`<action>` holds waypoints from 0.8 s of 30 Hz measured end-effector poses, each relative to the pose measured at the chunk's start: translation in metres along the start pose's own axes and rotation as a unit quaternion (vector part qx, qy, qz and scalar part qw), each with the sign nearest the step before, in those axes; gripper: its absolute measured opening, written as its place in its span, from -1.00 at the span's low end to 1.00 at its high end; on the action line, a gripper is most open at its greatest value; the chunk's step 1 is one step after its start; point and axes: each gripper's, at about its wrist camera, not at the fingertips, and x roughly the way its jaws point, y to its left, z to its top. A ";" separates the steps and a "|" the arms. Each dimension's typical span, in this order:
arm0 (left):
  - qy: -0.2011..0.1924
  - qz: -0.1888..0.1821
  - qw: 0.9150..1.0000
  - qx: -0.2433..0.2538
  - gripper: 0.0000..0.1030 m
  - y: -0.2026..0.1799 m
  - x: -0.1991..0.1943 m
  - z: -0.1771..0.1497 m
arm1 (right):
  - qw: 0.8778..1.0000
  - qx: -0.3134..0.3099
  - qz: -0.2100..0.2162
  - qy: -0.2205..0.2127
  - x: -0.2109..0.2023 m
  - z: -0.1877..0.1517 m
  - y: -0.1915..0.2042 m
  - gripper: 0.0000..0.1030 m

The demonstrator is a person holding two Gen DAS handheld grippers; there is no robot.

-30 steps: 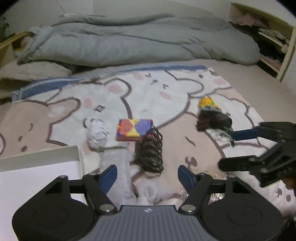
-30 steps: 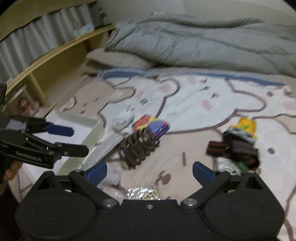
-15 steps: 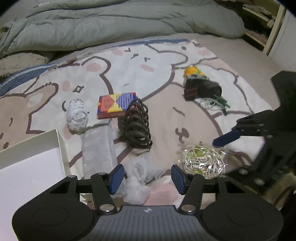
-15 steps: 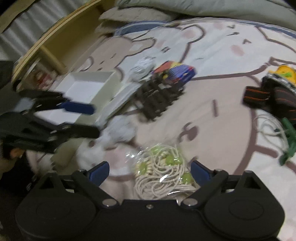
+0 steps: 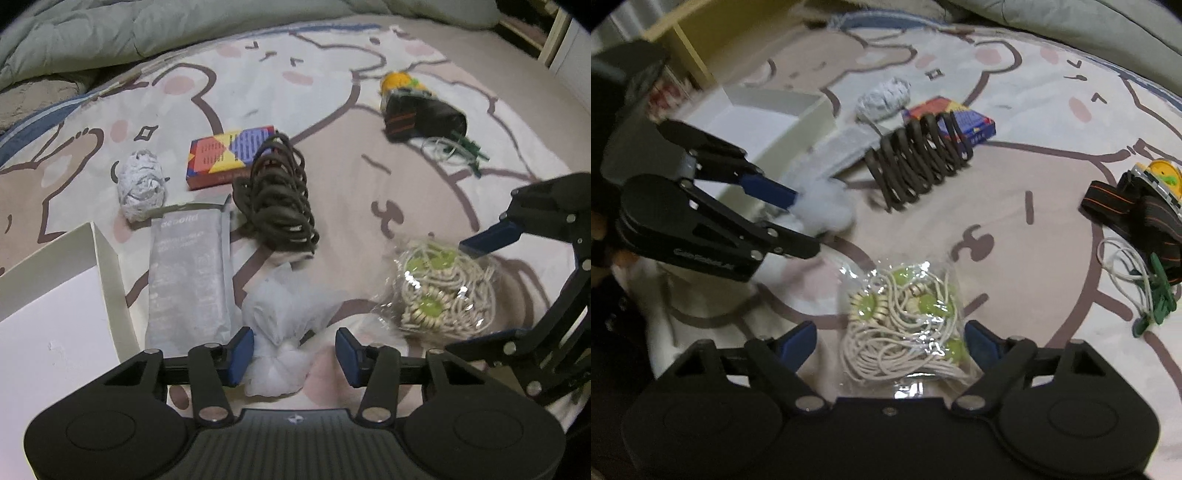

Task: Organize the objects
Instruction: 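Grasp the white tissue bundle with the left tool while the right tool grasps the clear cable bag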

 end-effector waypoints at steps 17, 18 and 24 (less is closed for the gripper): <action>0.049 -0.019 0.998 -0.043 -0.03 0.024 0.017 0.006 | 0.998 0.033 0.006 0.047 0.020 0.004 -0.015 0.52; 0.053 -0.018 0.997 -0.048 -0.10 0.025 0.019 0.005 | 0.998 0.028 0.003 0.047 0.021 0.004 -0.013 0.49; 0.055 0.004 0.995 -0.085 -0.39 0.026 0.021 0.004 | 0.998 0.041 -0.013 0.047 0.020 0.004 -0.012 0.28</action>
